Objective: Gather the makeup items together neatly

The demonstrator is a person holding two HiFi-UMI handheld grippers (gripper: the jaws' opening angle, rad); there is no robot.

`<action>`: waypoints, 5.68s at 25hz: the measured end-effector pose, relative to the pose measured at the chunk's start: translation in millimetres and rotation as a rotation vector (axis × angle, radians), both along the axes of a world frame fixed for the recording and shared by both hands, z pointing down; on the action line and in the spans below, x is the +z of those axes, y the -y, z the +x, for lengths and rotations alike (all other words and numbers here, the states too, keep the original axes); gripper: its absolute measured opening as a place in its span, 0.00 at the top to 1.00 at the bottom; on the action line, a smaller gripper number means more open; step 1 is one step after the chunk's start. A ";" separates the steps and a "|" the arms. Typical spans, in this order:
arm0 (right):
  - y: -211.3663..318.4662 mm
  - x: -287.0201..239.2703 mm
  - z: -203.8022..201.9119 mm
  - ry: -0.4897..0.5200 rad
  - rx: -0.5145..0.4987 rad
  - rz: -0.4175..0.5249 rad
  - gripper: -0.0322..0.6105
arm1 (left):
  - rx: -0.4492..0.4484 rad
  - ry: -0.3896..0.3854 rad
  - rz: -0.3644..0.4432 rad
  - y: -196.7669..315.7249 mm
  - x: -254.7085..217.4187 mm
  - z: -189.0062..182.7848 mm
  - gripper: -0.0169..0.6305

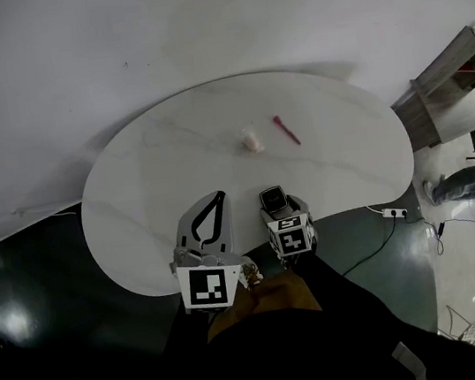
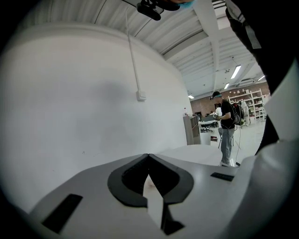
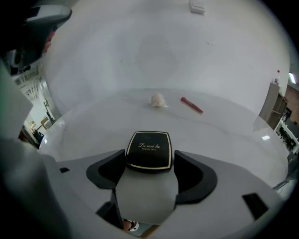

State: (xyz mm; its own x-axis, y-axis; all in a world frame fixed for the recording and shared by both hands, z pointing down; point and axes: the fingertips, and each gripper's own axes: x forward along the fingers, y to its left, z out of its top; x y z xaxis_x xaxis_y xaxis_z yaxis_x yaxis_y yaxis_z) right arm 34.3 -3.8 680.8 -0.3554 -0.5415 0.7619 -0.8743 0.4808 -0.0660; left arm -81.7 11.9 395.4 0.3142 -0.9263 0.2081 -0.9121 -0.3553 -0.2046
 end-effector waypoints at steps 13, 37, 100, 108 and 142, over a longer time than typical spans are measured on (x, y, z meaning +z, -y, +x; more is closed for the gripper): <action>17.8 -40.4 -11.6 0.085 -0.080 0.069 0.45 | -0.026 0.000 -0.015 9.4 3.9 6.4 0.95; 59.5 -24.2 -97.1 0.097 -0.247 -0.009 0.45 | -0.247 -0.004 -0.058 30.7 11.1 -47.8 0.95; 209.3 -65.6 15.3 0.028 -0.351 0.189 0.53 | -0.253 -0.036 -0.066 111.9 26.5 -10.7 0.95; 224.9 -15.9 31.2 -0.011 -0.364 0.058 0.61 | -0.297 -0.044 -0.091 112.8 36.8 -17.4 0.95; 189.5 -52.0 -18.5 0.103 -0.173 0.075 0.61 | -0.298 -0.022 -0.093 99.7 32.5 -31.7 0.95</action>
State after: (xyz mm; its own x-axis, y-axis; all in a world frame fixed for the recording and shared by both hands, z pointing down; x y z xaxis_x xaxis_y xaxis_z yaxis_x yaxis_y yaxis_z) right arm 15.8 -193.3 628.8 -0.5218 -0.5194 0.6767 -0.7689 0.6299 -0.1095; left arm -113.4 -87.8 427.9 0.0375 -0.9557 0.2919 -0.9828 -0.0882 -0.1625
